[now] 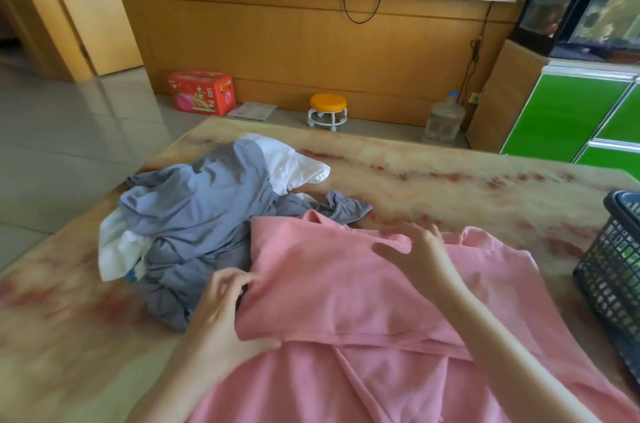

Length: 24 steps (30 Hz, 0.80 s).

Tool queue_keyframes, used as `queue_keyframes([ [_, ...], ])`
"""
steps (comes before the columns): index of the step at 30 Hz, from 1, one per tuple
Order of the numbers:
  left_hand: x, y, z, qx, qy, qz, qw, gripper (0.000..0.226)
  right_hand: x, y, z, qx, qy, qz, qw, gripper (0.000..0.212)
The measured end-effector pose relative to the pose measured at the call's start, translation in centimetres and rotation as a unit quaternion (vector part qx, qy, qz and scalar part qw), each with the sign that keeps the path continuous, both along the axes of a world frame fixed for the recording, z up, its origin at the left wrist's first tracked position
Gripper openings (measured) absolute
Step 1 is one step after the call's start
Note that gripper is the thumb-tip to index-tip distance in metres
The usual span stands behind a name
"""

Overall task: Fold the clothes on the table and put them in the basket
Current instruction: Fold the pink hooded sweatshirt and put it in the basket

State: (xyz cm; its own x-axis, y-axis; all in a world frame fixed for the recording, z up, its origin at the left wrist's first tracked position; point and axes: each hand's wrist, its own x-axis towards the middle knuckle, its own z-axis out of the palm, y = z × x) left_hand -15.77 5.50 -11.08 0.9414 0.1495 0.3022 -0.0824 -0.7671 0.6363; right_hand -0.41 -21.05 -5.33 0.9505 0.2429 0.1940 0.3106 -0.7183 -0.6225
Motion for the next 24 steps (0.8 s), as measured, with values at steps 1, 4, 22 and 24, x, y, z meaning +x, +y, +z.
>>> queue_keyframes([
  [1, -0.6, -0.1, -0.4, 0.005, -0.012, 0.005, 1.0, 0.083, 0.2, 2.4, 0.0, 0.016, 0.022, 0.026, 0.999, 0.033],
  [4, -1.2, 0.1, -0.6, 0.004, -0.055, 0.009, 0.998, 0.084, 0.8, 8.8, -0.2, 0.033, 0.048, 0.092, 0.994, 0.043],
  [22, -0.9, 2.4, -3.7, 0.072, -0.054, -0.002, 0.996, 0.046, 3.5, 20.4, -2.6, -0.011, 0.015, 0.008, 1.0, 0.012],
  [24, -1.0, 2.5, -4.4, 0.083, -0.046, 0.002, 0.996, 0.052, 3.4, 20.4, -3.4, -0.03, 0.025, 0.024, 0.999, 0.014],
])
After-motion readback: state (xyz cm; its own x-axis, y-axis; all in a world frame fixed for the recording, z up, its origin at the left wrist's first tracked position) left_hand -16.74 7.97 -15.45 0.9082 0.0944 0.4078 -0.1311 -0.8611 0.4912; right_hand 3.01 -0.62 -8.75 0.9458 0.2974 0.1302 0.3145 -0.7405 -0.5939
